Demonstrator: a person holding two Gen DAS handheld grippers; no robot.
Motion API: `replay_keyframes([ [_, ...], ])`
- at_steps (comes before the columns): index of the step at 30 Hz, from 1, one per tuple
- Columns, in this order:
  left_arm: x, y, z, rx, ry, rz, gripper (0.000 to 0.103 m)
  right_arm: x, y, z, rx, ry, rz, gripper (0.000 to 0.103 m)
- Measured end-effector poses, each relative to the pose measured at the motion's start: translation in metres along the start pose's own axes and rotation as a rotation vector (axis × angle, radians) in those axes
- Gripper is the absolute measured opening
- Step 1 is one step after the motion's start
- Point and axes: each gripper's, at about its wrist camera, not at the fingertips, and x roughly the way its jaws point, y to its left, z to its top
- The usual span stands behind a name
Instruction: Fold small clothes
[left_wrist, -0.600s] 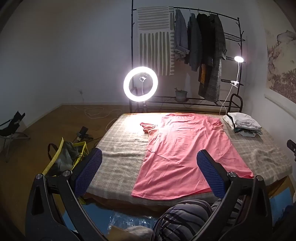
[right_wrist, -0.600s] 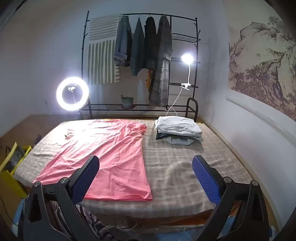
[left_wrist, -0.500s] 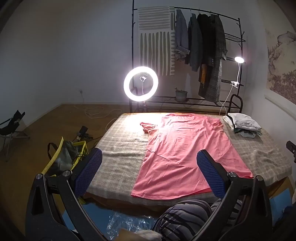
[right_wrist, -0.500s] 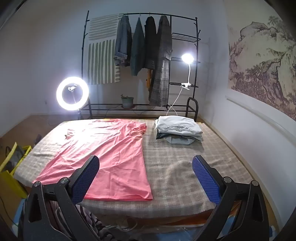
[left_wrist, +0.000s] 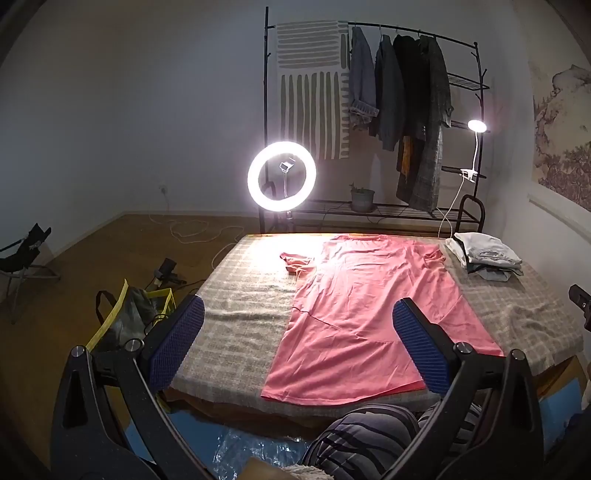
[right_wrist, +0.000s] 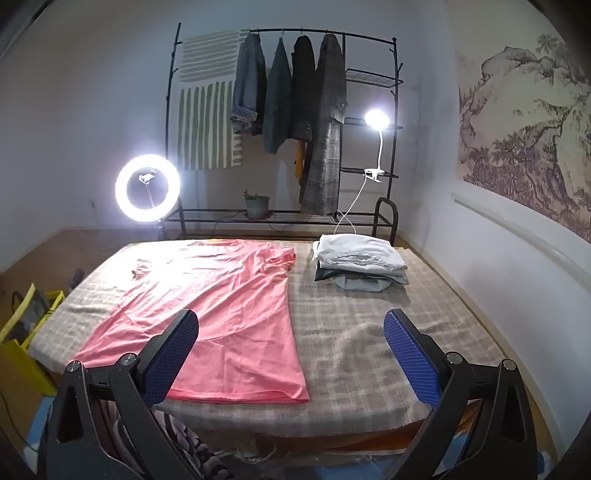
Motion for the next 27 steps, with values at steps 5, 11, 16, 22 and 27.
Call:
replay_keyframes([
  [5, -0.0042, 0.0001, 0.0021, -0.004, -0.013, -0.002, 0.103, -0.0010, -0.0003, 0.0016, 0.002, -0.004, 0.002, 0.100],
  [11, -0.0052, 0.0008, 0.0050, -0.006, -0.014, -0.006, 0.103, -0.0009, 0.0001, 0.0003, 0.003, -0.007, 0.003, 0.100],
  [16, -0.0051, 0.0013, 0.0059, -0.005, -0.015, -0.004, 0.103, -0.0005, 0.0007, 0.0005, 0.005, -0.007, 0.002, 0.100],
  [22, -0.0048, 0.0012, 0.0068, -0.006, -0.015, -0.004, 0.103, -0.0011, 0.0024, 0.0012, 0.000, -0.009, 0.004, 0.100],
  [27, -0.0050, 0.0009, 0.0069, -0.005, -0.014, -0.006, 0.103, -0.0024, 0.0045, 0.0026, -0.001, -0.012, 0.006, 0.100],
])
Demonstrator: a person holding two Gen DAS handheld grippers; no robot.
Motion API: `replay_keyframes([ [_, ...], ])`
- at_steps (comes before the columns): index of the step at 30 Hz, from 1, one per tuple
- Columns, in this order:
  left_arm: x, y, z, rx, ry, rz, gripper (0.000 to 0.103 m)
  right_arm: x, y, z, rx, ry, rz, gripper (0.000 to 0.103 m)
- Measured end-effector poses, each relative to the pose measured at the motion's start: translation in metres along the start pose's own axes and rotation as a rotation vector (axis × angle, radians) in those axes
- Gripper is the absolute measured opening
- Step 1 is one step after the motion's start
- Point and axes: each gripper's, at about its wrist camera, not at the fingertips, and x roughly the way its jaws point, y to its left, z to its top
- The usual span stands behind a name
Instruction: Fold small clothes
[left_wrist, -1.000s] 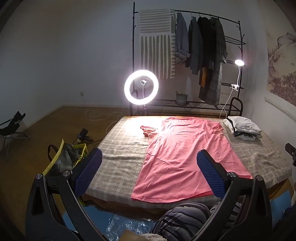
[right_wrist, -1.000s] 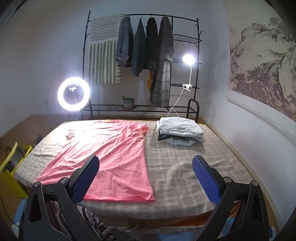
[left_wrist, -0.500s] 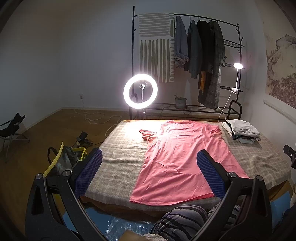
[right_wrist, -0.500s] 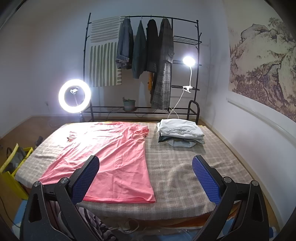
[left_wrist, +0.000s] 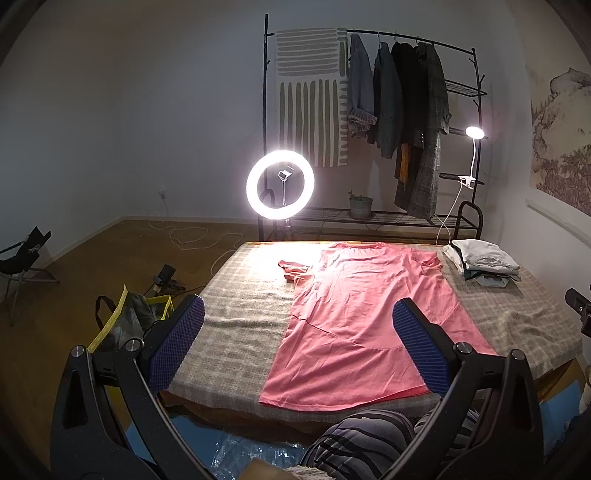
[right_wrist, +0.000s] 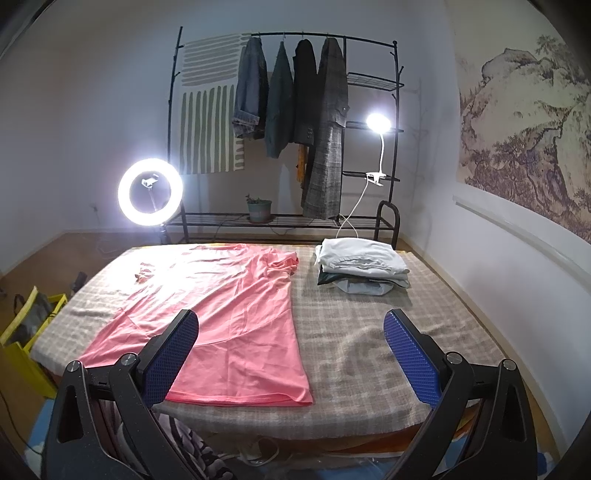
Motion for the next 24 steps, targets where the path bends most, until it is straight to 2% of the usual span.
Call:
replay_keyframes([
  [24, -0.0013, -0.0015, -0.0038, 0.001, -0.004, 0.003, 0.103, -0.0004, -0.0002, -0.0024, 0.006, 0.000, 0.003, 0.100],
])
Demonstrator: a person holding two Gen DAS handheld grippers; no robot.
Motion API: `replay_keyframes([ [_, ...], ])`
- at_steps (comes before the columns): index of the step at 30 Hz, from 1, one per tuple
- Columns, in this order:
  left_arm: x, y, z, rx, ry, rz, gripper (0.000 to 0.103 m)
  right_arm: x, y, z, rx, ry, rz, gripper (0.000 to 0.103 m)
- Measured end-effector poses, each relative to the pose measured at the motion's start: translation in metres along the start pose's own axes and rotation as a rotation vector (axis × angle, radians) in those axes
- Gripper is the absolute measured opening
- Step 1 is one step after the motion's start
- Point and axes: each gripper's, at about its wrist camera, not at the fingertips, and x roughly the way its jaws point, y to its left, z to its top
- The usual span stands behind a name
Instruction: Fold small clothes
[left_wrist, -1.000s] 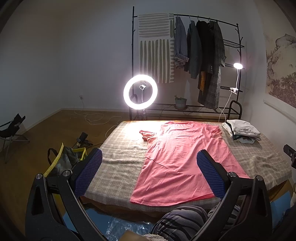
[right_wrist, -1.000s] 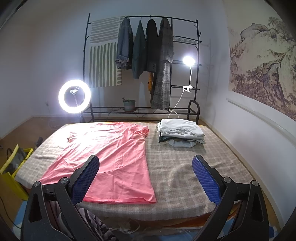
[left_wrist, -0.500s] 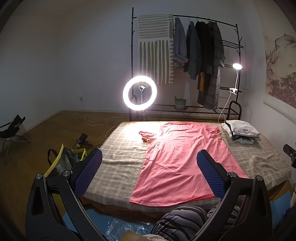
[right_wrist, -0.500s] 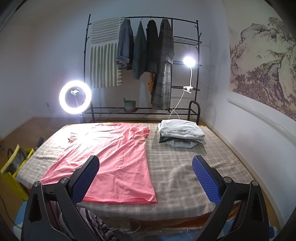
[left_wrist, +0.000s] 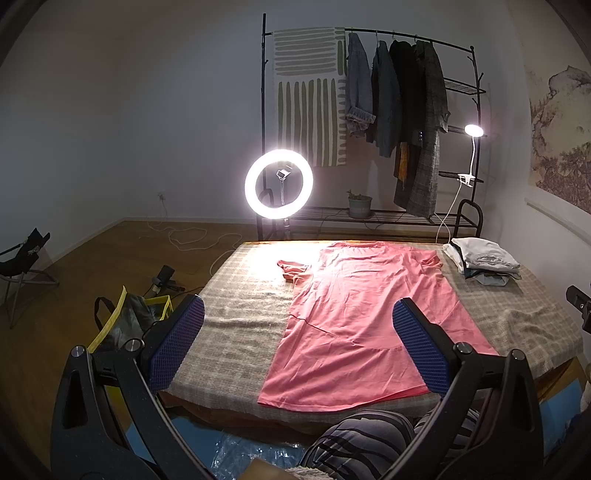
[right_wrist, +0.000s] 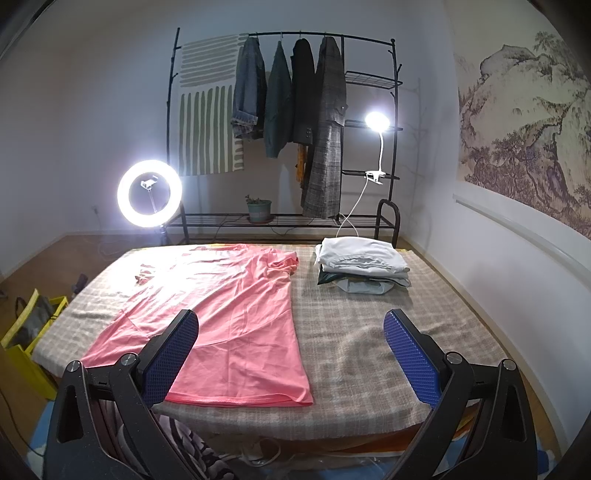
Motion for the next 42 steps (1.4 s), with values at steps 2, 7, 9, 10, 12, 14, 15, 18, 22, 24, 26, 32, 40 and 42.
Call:
replay_keyframes([
  [2, 0.000, 0.000, 0.000, 0.000, 0.000, 0.000, 0.103, 0.000, 0.000, 0.000, 0.000, 0.000, 0.000, 0.100],
  [7, 0.000, 0.000, 0.000, 0.001, 0.000, 0.000, 0.103, 0.002, 0.001, 0.000, 0.000, 0.002, 0.003, 0.100],
  [9, 0.000, 0.000, 0.000, 0.000, 0.000, 0.000, 0.103, 0.003, 0.002, 0.000, 0.001, 0.004, 0.005, 0.100],
  [10, 0.000, 0.000, 0.000, 0.000, 0.000, 0.001, 0.103, 0.004, 0.002, 0.001, 0.001, 0.004, 0.005, 0.100],
  [12, 0.000, 0.000, 0.000, 0.001, 0.001, 0.001, 0.103, 0.005, 0.003, 0.001, 0.005, 0.006, 0.007, 0.100],
  [14, 0.003, 0.001, 0.002, 0.000, 0.005, 0.003, 0.103, 0.008, 0.002, 0.002, 0.011, 0.010, 0.009, 0.100],
  [15, 0.004, 0.002, 0.002, -0.001, 0.006, 0.005, 0.103, 0.010, 0.002, 0.002, 0.013, 0.011, 0.010, 0.100],
  [18, 0.009, 0.005, 0.005, -0.002, 0.012, 0.010, 0.103, 0.014, 0.005, 0.004, 0.007, 0.011, 0.009, 0.100],
  [22, 0.018, 0.009, 0.005, -0.004, 0.020, 0.025, 0.103, 0.018, 0.007, 0.008, -0.009, 0.004, 0.006, 0.100],
  [24, 0.023, 0.011, 0.002, -0.003, 0.024, 0.040, 0.103, 0.023, 0.009, 0.012, -0.017, -0.002, 0.002, 0.100],
  [26, 0.028, 0.014, 0.001, -0.005, 0.028, 0.053, 0.103, 0.030, 0.010, 0.018, -0.025, -0.005, 0.008, 0.100],
  [32, 0.041, 0.023, -0.002, -0.009, 0.037, 0.092, 0.103, 0.050, 0.017, 0.040, -0.064, -0.032, 0.025, 0.100],
  [40, 0.063, 0.047, -0.010, -0.081, 0.037, 0.026, 0.103, 0.089, 0.041, 0.077, -0.133, -0.083, 0.114, 0.100],
  [42, 0.074, 0.056, -0.014, -0.096, 0.047, 0.017, 0.103, 0.103, 0.048, 0.086, -0.152, -0.081, 0.150, 0.100],
])
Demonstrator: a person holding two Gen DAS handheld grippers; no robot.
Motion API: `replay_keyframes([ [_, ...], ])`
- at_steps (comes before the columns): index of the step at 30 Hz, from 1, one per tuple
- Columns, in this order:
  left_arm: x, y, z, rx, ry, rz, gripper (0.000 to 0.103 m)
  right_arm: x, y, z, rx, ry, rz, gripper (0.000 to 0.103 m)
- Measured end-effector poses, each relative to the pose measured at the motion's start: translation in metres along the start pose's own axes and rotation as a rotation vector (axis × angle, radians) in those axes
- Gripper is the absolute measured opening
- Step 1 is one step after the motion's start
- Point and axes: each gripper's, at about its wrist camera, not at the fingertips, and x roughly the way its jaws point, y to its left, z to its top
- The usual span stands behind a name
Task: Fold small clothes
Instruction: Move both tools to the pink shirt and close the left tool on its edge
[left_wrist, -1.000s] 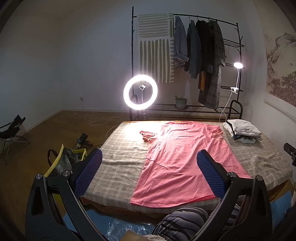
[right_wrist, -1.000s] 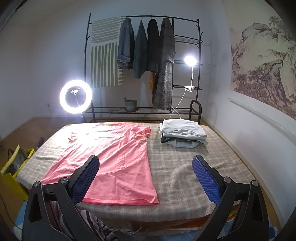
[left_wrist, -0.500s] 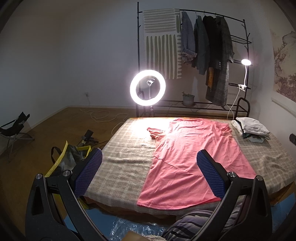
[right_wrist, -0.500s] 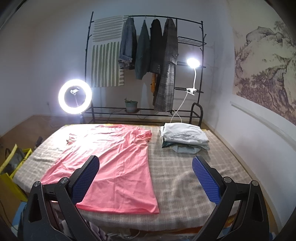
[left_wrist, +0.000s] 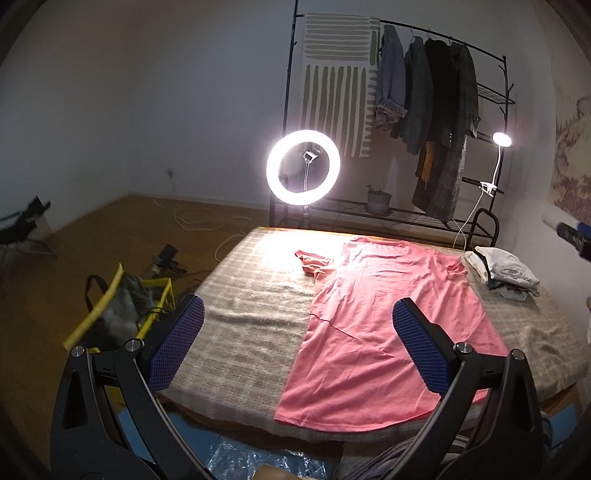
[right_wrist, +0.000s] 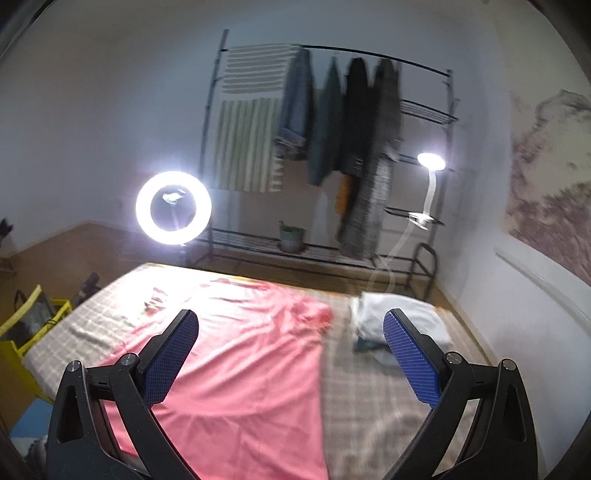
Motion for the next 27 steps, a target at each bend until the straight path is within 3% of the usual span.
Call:
replay_keyframes([
  [4, 0.028, 0.017, -0.012, -0.009, 0.045, 0.011, 0.099, 0.042, 0.015, 0.017, -0.025, 0.036, 0.038, 0.100],
  [9, 0.072, 0.042, -0.041, -0.090, 0.171, -0.048, 0.088, 0.098, 0.040, 0.032, -0.024, 0.116, 0.157, 0.100],
  [13, 0.106, 0.054, -0.068, -0.143, 0.278, -0.085, 0.074, 0.148, 0.057, 0.047, -0.004, 0.182, 0.226, 0.089],
  [16, 0.129, 0.059, -0.090, -0.170, 0.350, -0.117, 0.072, 0.184, 0.060, 0.054, 0.062, 0.234, 0.228, 0.080],
  [22, 0.156, 0.058, -0.121, -0.167, 0.442, -0.149, 0.063, 0.231, 0.082, 0.052, 0.090, 0.291, 0.291, 0.078],
  [25, 0.165, 0.056, -0.131, -0.170, 0.470, -0.174, 0.062, 0.258, 0.108, 0.051, 0.064, 0.346, 0.334, 0.068],
  [27, 0.168, 0.054, -0.136, -0.172, 0.484, -0.190, 0.057, 0.277, 0.126, 0.051, 0.053, 0.374, 0.366, 0.068],
])
